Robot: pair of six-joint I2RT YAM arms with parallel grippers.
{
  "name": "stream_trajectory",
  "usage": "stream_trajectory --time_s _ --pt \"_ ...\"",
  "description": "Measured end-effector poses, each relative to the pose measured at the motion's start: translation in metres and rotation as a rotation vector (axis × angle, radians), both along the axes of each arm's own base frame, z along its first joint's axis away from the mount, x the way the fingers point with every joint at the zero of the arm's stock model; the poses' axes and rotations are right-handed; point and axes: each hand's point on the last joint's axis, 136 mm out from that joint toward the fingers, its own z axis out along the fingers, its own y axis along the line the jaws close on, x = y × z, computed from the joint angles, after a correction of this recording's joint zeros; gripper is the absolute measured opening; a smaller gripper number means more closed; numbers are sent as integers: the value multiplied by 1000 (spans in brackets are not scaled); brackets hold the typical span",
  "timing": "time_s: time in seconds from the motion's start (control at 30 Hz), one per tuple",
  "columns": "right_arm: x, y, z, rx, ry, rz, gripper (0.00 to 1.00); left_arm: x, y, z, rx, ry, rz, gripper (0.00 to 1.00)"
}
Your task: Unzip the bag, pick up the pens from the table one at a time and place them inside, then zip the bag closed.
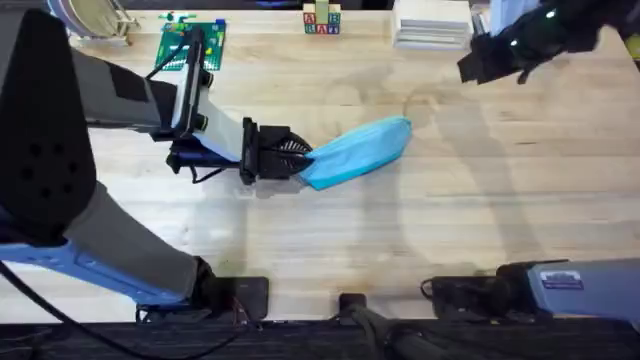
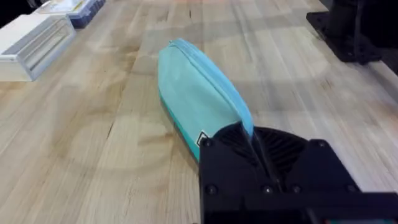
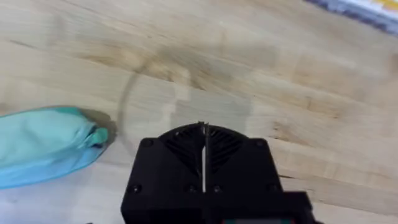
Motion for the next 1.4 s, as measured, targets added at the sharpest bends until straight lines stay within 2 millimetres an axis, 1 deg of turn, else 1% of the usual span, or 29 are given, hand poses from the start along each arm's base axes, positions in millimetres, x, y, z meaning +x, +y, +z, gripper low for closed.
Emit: stream_trajectory --time_s 0.07,0.1,0.2,0.37,0.53,0.57,0.67,0.7,0.73,0.77,0.8,0.87,0.93,1.07,1.1,1.13,1.2,1.23,1.3,1.33,1.4 --pt "-6 6 16 0 -33 22 31 0 0 0 0 0 0 42" --pt "-26 21 43 -5 -74 78 31 0 0 0 0 0 0 42" --pt "-45 32 59 -4 -88 121 31 0 0 0 0 0 0 42" --pt "-80 49 76 0 -86 193 31 0 0 0 0 0 0 42" --pt "-115 60 86 25 -73 220 30 0 0 0 0 1 0 42" --pt "-136 63 91 48 -60 216 30 0 0 0 0 0 0 42" --pt "-157 64 94 71 -47 205 52 0 0 0 0 0 0 42" --pt "-163 64 95 78 -42 200 88 0 0 0 0 0 0 42" --pt "-168 64 95 83 -37 198 144 0 0 0 0 0 0 42" --pt "-174 64 96 90 -33 193 265 0 0 0 0 0 0 42" --pt "-183 64 99 100 -38 194 704 0 0 0 0 0 0 43" --pt "-185 64 101 106 -46 193 956 0 0 0 0 0 0 43" --pt "-185 64 101 109 -48 190 993 0 0 0 0 0 0 42" --pt "-185 64 101 111 -47 185 997 0 0 0 0 1 0 43" --pt "-185 64 101 111 -45 185 997 0 0 0 0 -2 0 98" --pt "-185 64 101 111 -45 185 997 0 0 0 -2 -3 1 255" --pt "-184 64 100 110 -43 184 998 0 0 1 -5 0 3 531" --pt "-184 64 100 109 -40 184 998 0 0 1 -5 -4 2 628" --pt "-184 64 99 108 -36 184 997 1 0 1 -7 -1 4 932" --pt "-183 64 98 106 -33 184 997 1 0 1 -8 0 5 976" --pt "-182 65 97 105 -28 184 998 1 0 1 -8 -1 5 991"
